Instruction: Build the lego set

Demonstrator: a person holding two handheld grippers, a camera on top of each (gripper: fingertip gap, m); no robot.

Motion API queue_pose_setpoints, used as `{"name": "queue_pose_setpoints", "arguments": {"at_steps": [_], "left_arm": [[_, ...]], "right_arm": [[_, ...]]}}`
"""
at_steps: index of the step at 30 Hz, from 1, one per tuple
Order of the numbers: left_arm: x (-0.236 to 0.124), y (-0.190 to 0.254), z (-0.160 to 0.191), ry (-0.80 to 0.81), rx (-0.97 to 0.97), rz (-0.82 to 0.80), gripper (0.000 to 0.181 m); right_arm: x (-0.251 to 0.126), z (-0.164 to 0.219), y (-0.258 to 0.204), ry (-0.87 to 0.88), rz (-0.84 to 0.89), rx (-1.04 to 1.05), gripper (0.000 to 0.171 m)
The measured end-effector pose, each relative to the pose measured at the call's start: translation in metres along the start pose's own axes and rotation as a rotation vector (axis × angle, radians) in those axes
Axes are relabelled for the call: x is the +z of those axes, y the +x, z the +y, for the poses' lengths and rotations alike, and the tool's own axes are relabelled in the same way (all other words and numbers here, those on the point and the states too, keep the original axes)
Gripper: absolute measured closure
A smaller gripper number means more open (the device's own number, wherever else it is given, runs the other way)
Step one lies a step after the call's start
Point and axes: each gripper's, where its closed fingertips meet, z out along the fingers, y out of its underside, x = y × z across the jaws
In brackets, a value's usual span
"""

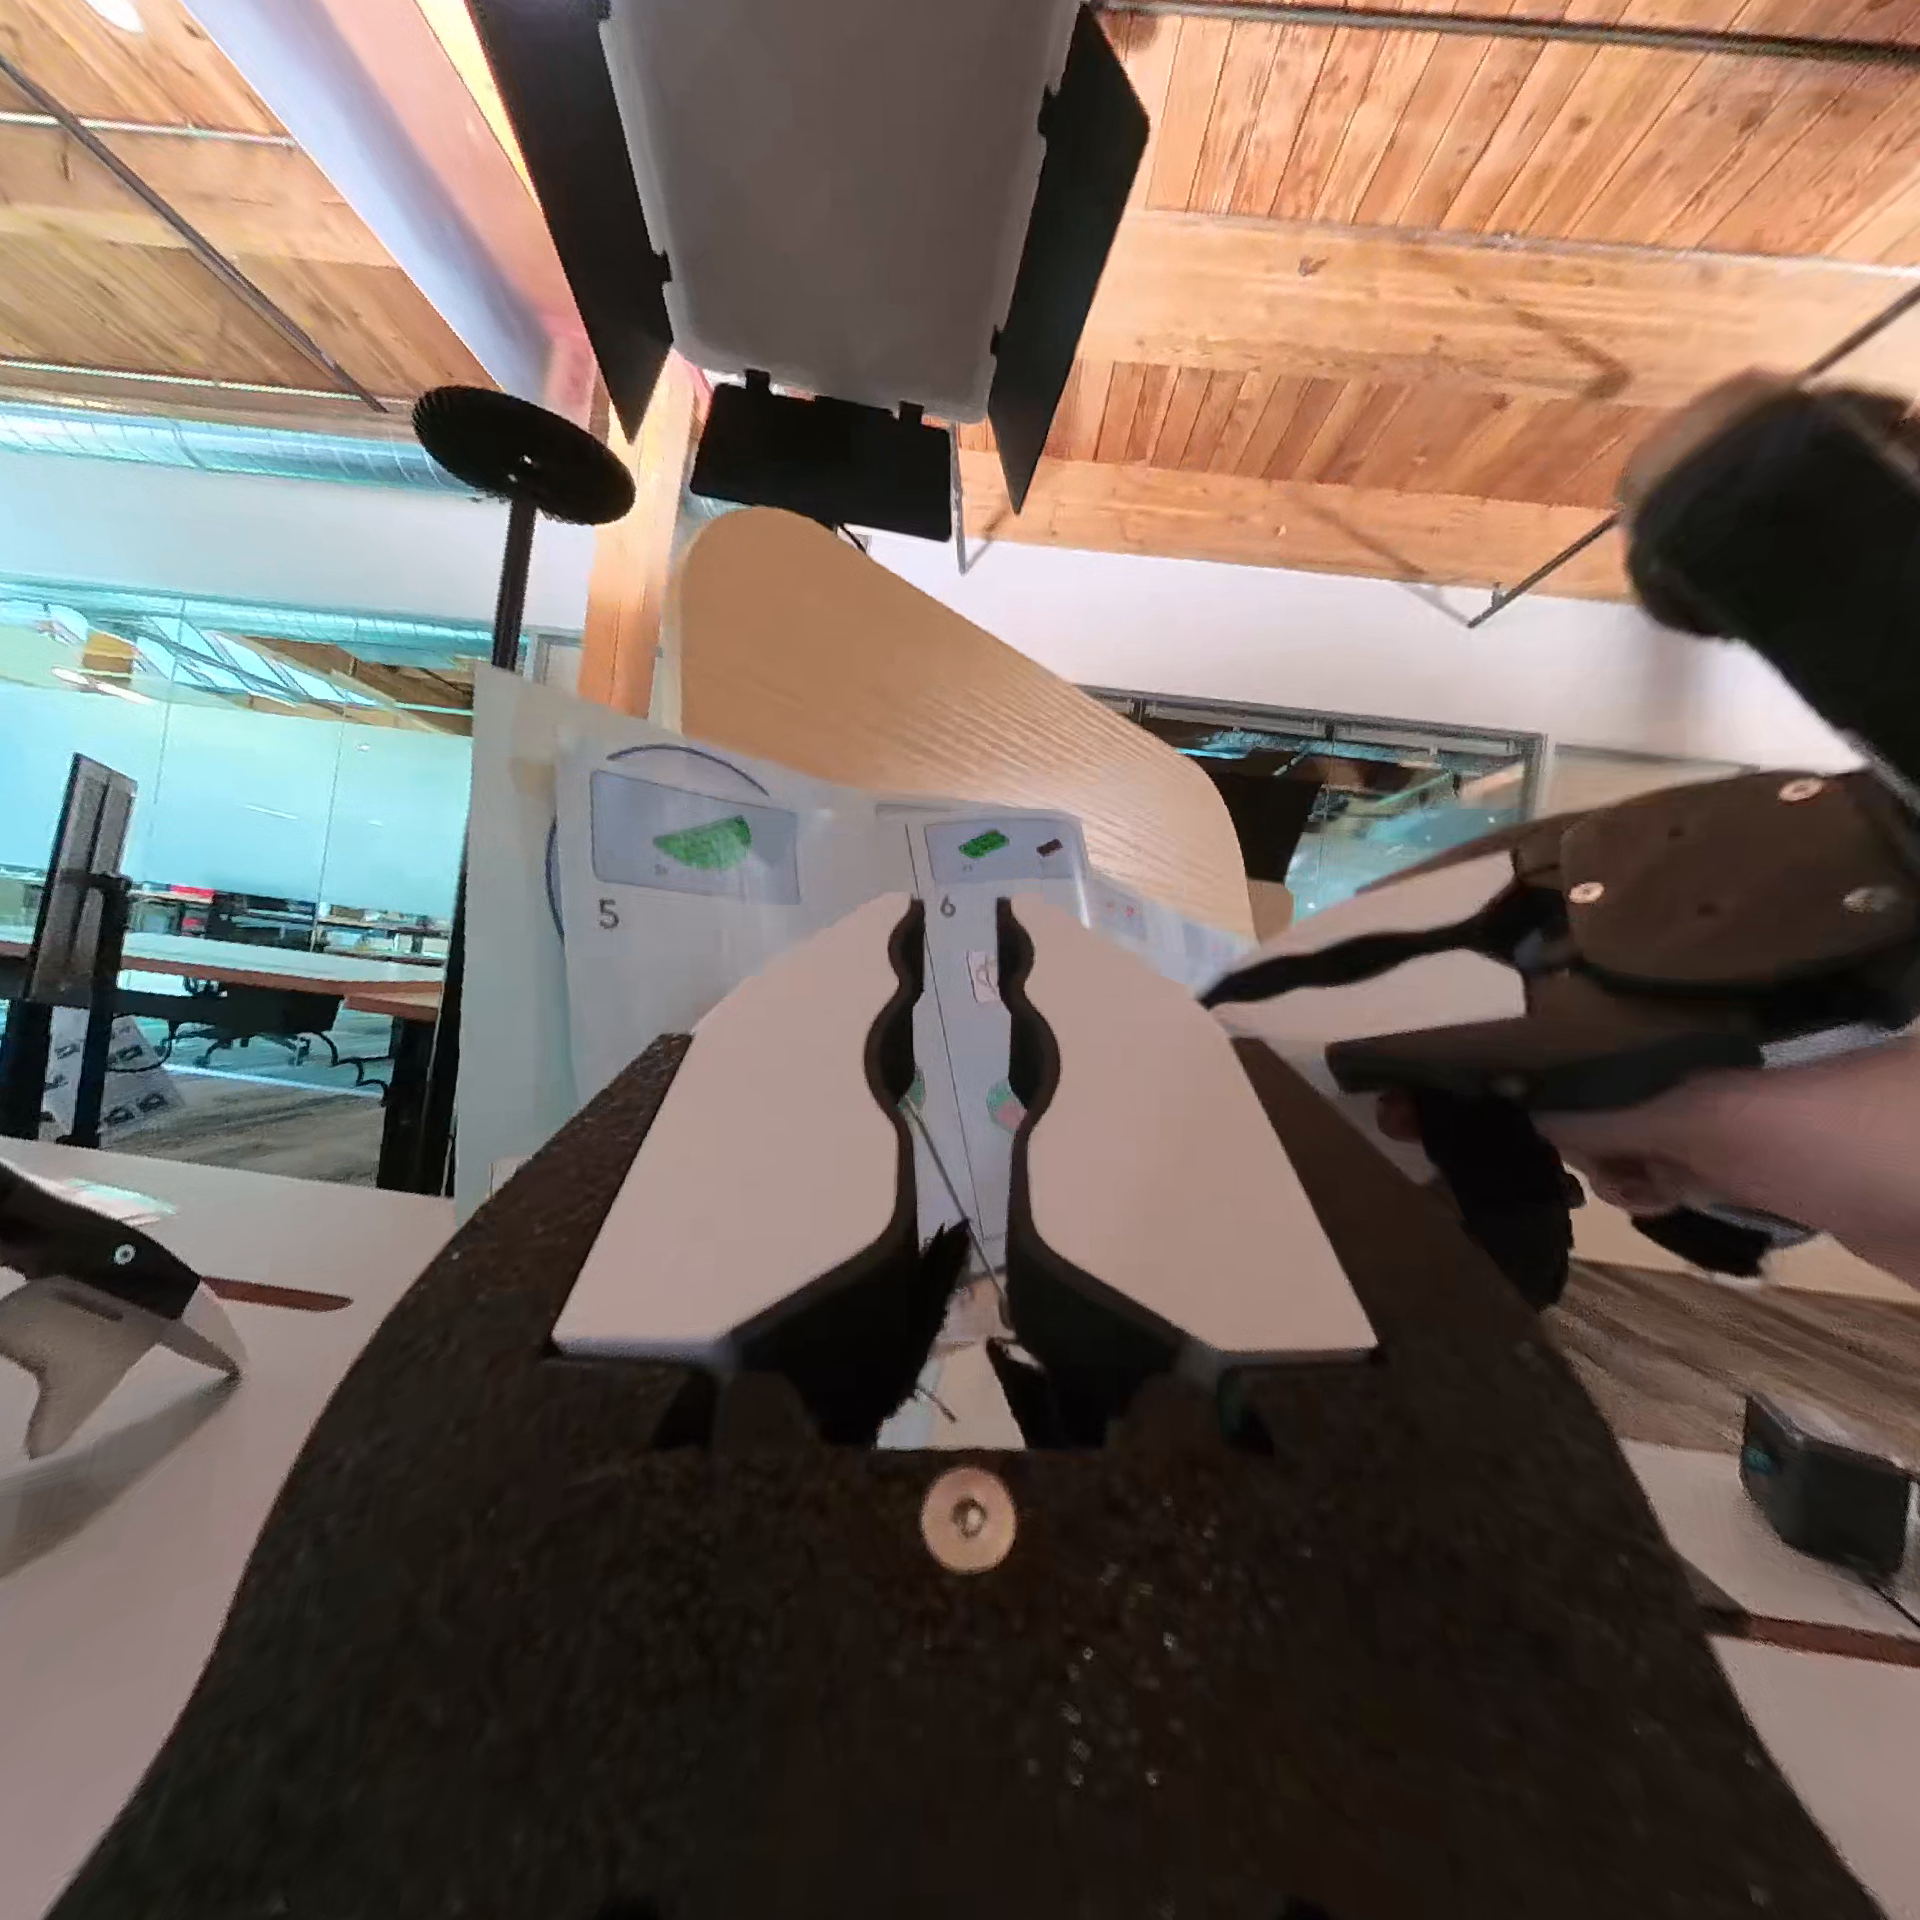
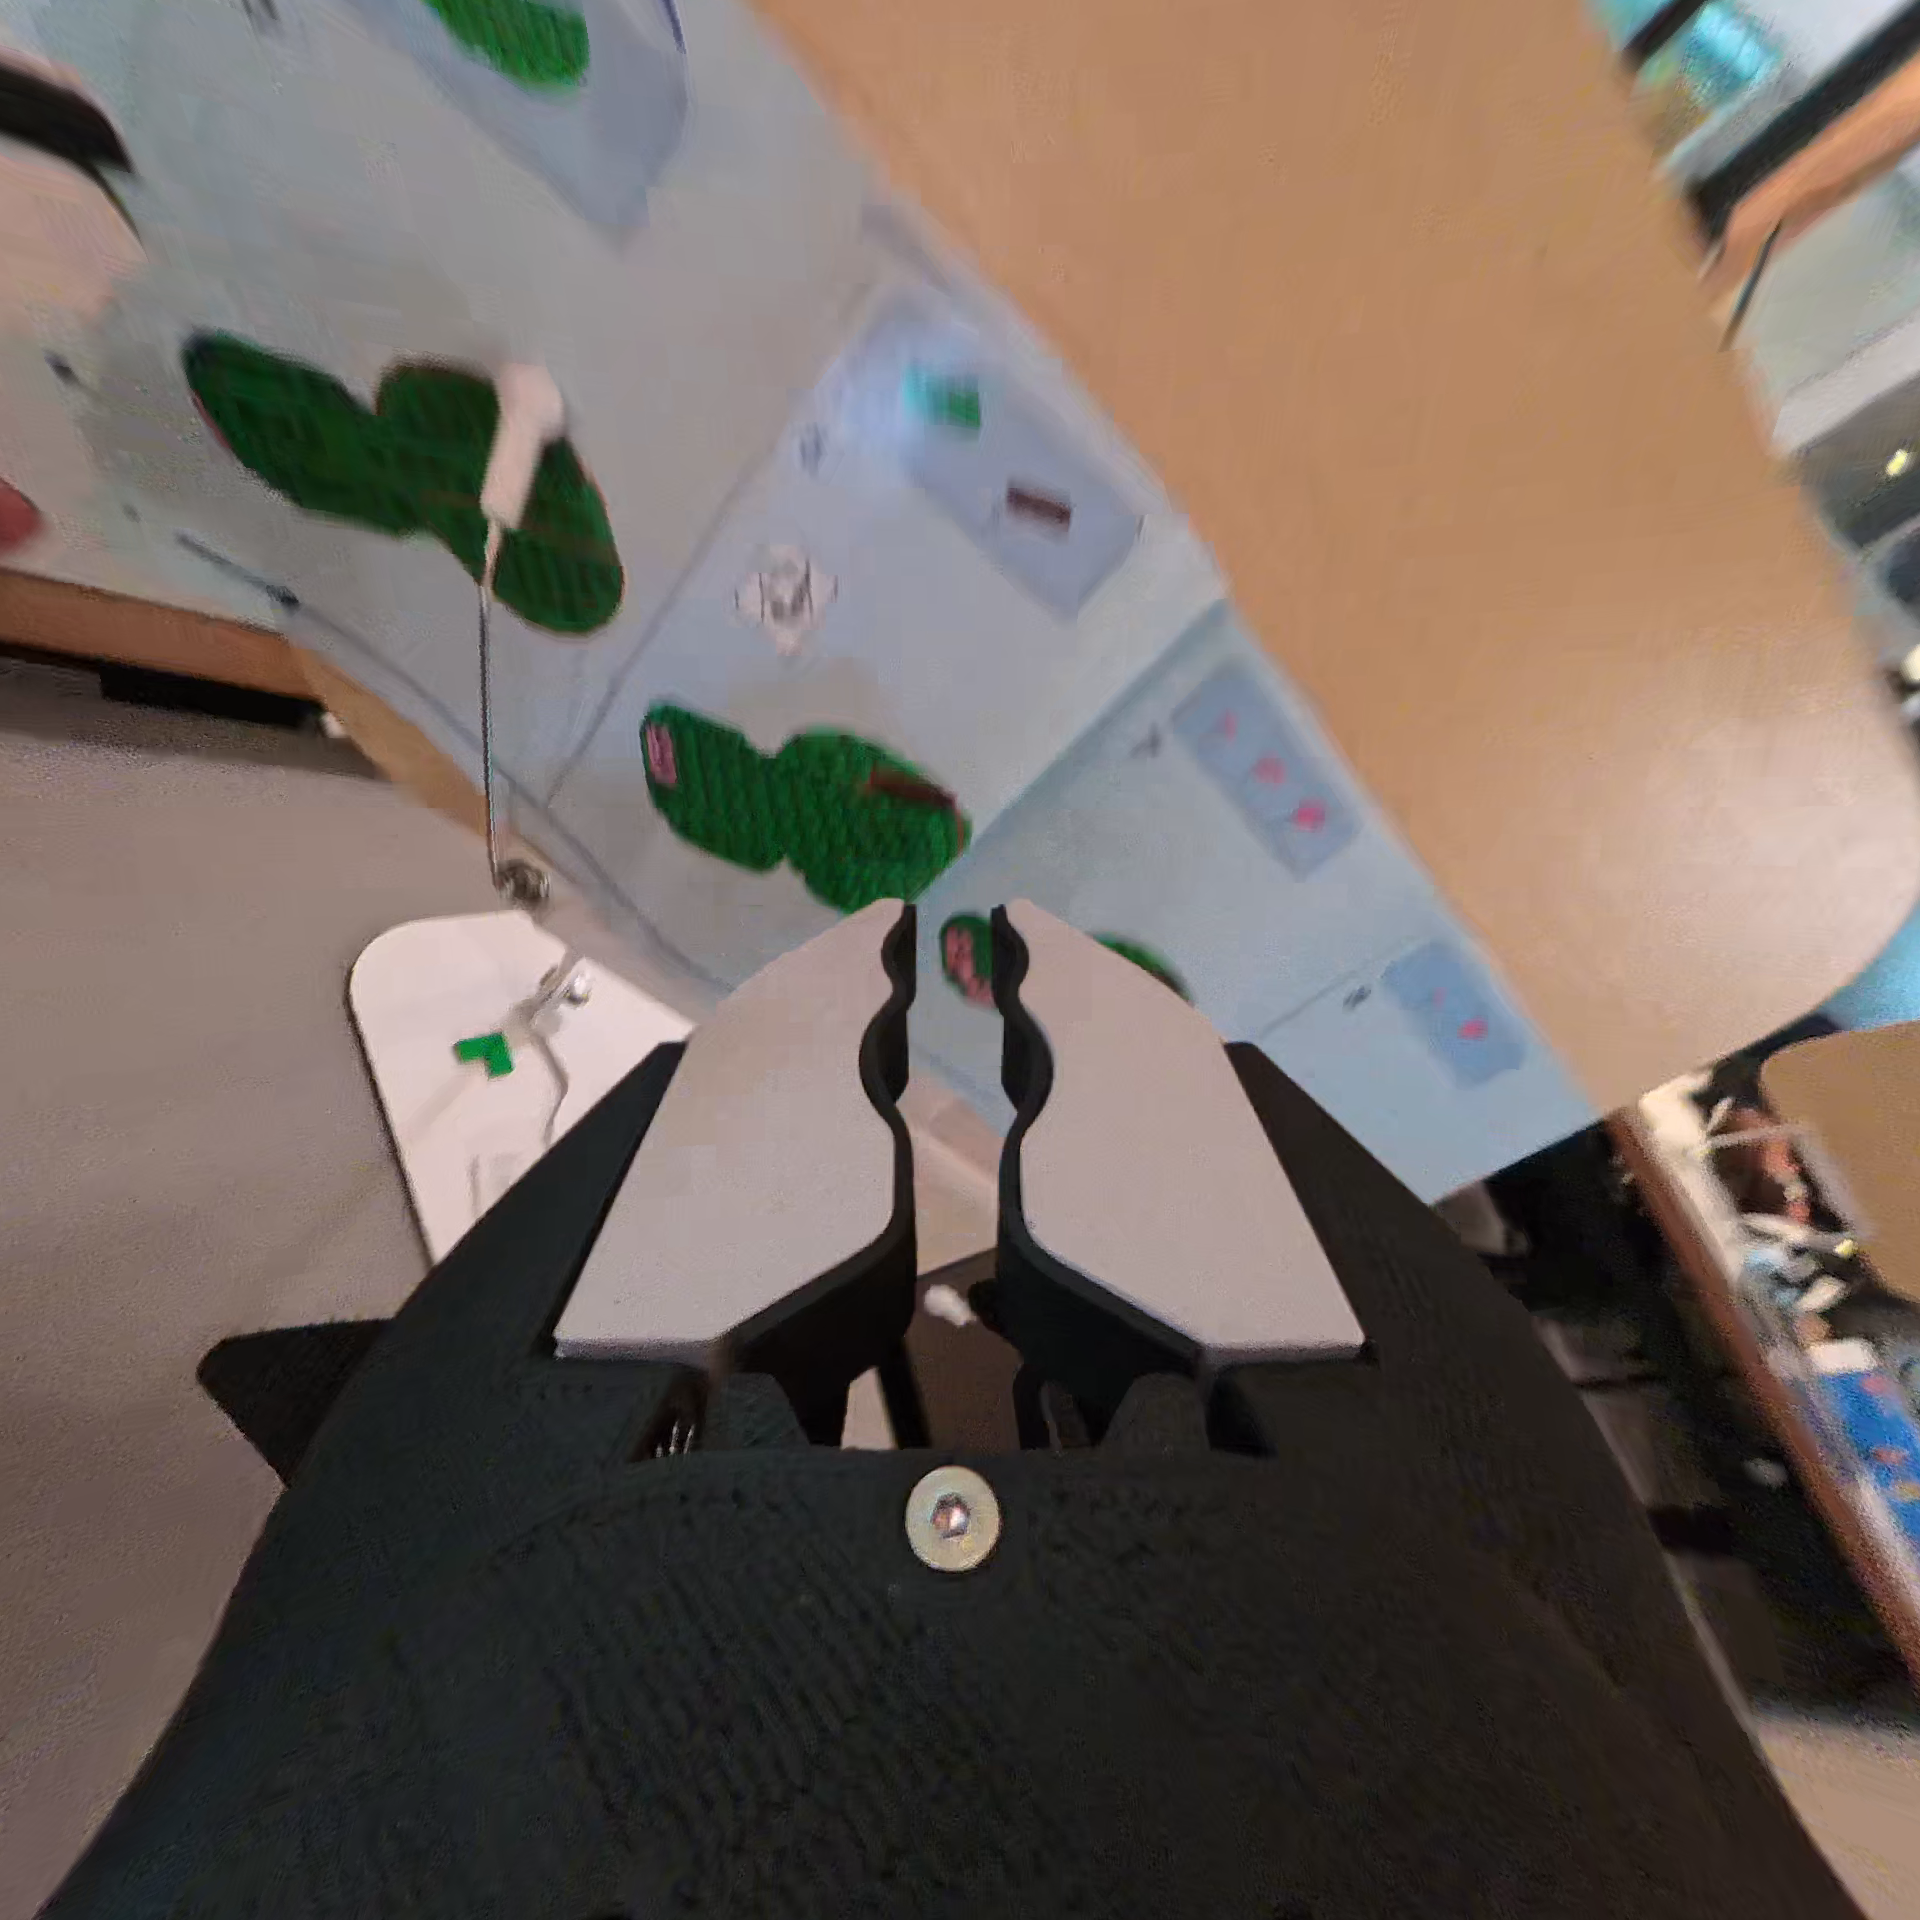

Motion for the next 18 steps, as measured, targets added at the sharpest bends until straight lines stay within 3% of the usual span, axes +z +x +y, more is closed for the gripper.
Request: {"name": "queue_pose_setpoints", "arguments": {"at_steps": [4, 8, 13, 18], "left_arm": [[-0.017, -0.006, 0.015, -0.048, 0.06, -0.006, 0.164], [-0.044, -0.001, 0.024, -0.053, 0.133, 0.07, 0.165], [-0.076, 0.009, 0.052, -0.156, 0.256, 0.184, 0.17], [-0.085, 0.003, 0.065, -0.204, 0.193, 0.179, 0.173]], "right_arm": [[0.004, 0.029, -0.025, -0.004, -0.079, 0.126, 0.169], [0.013, 0.043, -0.061, -0.031, -0.162, 0.131, 0.169], [0.027, 0.043, -0.074, -0.037, -0.129, 0.14, 0.169], [0.039, 0.042, -0.085, -0.061, -0.13, 0.142, 0.171]]}}
